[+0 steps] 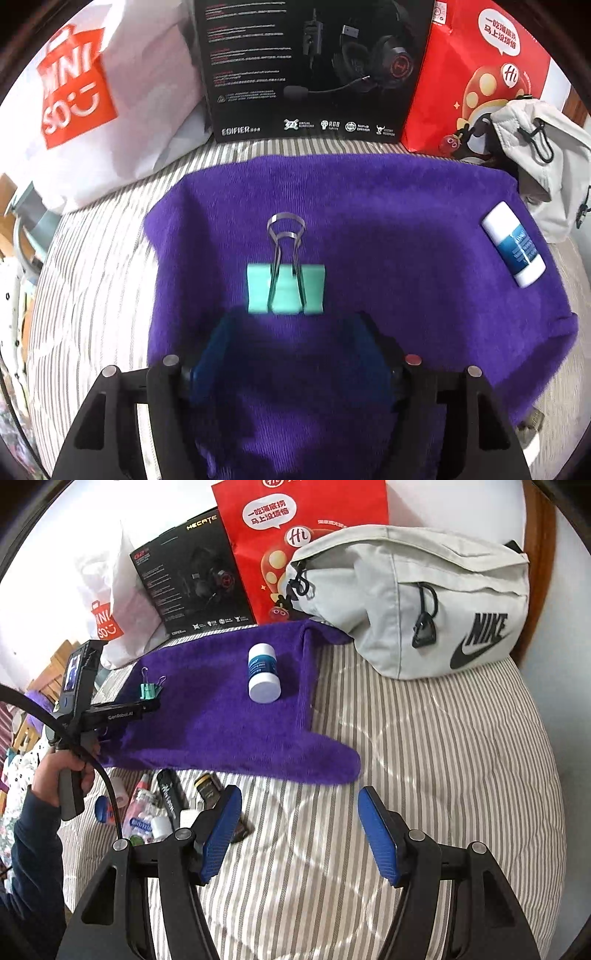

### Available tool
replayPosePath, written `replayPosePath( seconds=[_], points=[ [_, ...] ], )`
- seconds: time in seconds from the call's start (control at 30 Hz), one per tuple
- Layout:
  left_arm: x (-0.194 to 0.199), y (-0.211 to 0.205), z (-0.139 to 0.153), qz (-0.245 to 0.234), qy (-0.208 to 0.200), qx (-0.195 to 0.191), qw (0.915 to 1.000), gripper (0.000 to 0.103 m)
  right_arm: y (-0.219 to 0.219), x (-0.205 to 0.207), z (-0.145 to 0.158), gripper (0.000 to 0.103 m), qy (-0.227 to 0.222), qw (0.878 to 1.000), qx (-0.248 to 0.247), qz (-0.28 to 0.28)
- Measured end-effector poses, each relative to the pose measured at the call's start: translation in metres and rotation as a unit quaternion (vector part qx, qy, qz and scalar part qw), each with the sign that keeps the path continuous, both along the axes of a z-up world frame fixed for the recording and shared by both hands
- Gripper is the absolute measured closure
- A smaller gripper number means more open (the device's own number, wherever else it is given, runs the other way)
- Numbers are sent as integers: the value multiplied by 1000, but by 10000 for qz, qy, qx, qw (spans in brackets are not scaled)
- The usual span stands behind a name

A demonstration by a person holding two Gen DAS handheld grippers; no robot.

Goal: Organize rigid objects
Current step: 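Lower the green clip onto the purple towel and open the left gripper, then grasp the pink jar with blue lid with the left gripper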

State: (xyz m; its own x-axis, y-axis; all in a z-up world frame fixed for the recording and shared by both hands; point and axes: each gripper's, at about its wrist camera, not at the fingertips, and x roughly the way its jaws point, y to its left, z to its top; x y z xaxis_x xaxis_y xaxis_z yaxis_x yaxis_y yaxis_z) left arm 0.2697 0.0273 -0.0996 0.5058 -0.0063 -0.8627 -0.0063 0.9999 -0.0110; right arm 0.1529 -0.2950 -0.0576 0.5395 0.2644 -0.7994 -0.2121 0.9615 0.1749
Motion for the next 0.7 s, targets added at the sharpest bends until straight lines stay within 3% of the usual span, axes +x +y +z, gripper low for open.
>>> replayPosePath(
  seconds=[0.2, 0.33, 0.6, 0.7],
  points=[
    [-57, 7, 34, 124, -384, -332, 9986, 36, -2, -23, 0, 38, 10, 9998, 185, -66],
    [-98, 9, 41, 192, -411, -422, 9981, 36, 1, -35, 0, 38, 7, 9998, 180, -24],
    [-172, -2, 26, 122, -265, -569, 9980, 36, 5, -59, -7, 37, 24, 9996, 279, 66],
    [-184, -10, 14, 92, -181, -522, 9984, 36, 8, -66, -13, 37, 91, 9996, 253, 122]
  ],
)
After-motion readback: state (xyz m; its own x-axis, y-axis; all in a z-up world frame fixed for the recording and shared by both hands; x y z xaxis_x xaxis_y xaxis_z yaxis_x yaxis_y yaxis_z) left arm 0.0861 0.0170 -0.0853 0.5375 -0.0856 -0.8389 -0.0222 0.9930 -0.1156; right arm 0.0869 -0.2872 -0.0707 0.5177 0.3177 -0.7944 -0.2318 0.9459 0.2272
